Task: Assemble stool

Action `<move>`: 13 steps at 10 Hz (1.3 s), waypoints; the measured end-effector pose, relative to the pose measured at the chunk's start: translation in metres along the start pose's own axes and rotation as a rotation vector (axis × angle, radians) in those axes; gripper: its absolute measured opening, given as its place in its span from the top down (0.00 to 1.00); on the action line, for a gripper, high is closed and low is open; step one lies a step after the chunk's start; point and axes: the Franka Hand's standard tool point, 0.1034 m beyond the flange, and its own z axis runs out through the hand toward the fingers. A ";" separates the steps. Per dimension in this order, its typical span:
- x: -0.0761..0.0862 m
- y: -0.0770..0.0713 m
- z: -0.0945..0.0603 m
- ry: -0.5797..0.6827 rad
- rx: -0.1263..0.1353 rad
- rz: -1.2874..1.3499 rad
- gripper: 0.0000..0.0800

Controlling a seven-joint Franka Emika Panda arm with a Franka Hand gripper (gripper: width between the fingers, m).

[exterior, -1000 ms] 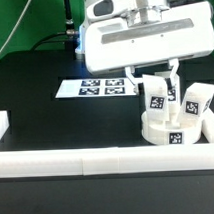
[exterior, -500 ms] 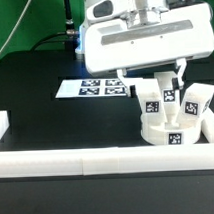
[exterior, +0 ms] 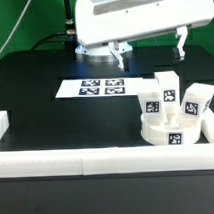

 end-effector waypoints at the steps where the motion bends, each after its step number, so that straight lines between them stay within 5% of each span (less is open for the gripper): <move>1: -0.002 -0.001 0.002 0.003 -0.002 -0.001 0.19; 5: -0.005 0.000 0.004 -0.026 0.006 -0.005 0.19; 7: -0.004 0.004 0.007 -0.205 0.054 -0.049 0.19; 10: -0.006 0.000 0.007 -0.412 0.080 -0.162 0.19; 13: -0.001 -0.003 0.009 -0.440 0.098 -0.189 0.19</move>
Offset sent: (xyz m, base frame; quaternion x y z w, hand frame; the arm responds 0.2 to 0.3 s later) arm 0.0000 0.0000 0.0000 0.0000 -0.0650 0.0000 0.9979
